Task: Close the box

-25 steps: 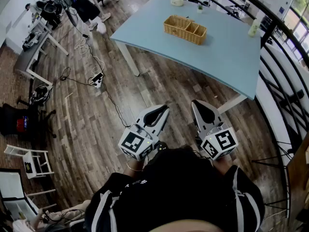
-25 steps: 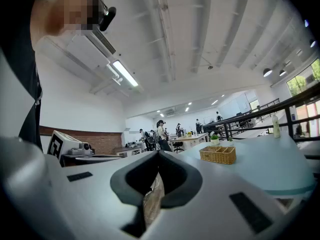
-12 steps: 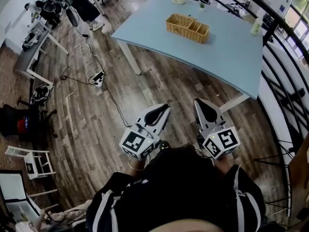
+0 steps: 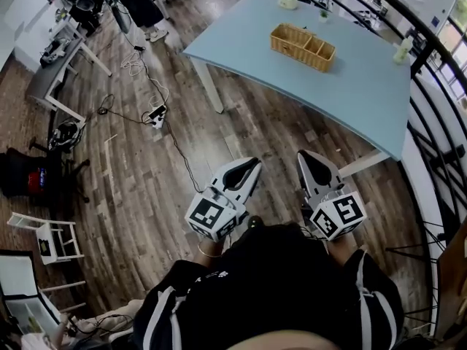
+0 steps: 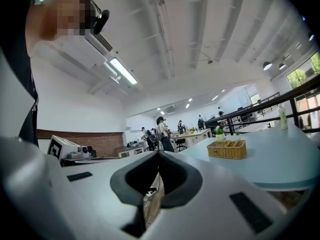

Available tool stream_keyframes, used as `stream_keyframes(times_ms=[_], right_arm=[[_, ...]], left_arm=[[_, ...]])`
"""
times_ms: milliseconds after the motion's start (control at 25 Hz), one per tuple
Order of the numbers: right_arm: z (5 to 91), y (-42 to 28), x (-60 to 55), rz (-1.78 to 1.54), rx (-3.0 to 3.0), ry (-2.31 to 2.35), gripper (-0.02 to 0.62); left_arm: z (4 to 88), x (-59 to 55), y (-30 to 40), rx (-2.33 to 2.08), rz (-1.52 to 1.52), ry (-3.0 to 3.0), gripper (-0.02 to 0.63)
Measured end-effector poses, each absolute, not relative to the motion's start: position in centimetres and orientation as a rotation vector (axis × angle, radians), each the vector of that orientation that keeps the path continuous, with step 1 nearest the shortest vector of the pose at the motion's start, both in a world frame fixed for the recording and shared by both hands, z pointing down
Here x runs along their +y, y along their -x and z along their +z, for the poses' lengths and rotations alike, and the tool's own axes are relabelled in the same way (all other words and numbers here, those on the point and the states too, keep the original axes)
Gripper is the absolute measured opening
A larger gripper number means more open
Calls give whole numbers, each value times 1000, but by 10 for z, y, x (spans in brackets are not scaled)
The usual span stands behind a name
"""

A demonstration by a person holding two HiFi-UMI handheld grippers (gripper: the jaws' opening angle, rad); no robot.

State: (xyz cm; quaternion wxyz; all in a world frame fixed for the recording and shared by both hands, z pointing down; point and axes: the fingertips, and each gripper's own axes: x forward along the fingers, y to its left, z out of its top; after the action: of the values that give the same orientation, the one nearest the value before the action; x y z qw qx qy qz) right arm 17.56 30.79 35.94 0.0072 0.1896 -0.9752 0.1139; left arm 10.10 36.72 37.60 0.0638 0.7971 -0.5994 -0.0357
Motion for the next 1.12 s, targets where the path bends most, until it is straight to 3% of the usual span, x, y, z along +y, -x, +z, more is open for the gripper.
stream_keyframes(times_ms=[440, 1120], right_arm=[[362, -130, 316, 361, -3037, -609, 2], [376, -134, 278, 393, -3000, -688, 32]], left_arm=[[385, 379, -51, -1791, -121, -2415, 31], [402, 353, -43, -1722, -93, -2407, 32]])
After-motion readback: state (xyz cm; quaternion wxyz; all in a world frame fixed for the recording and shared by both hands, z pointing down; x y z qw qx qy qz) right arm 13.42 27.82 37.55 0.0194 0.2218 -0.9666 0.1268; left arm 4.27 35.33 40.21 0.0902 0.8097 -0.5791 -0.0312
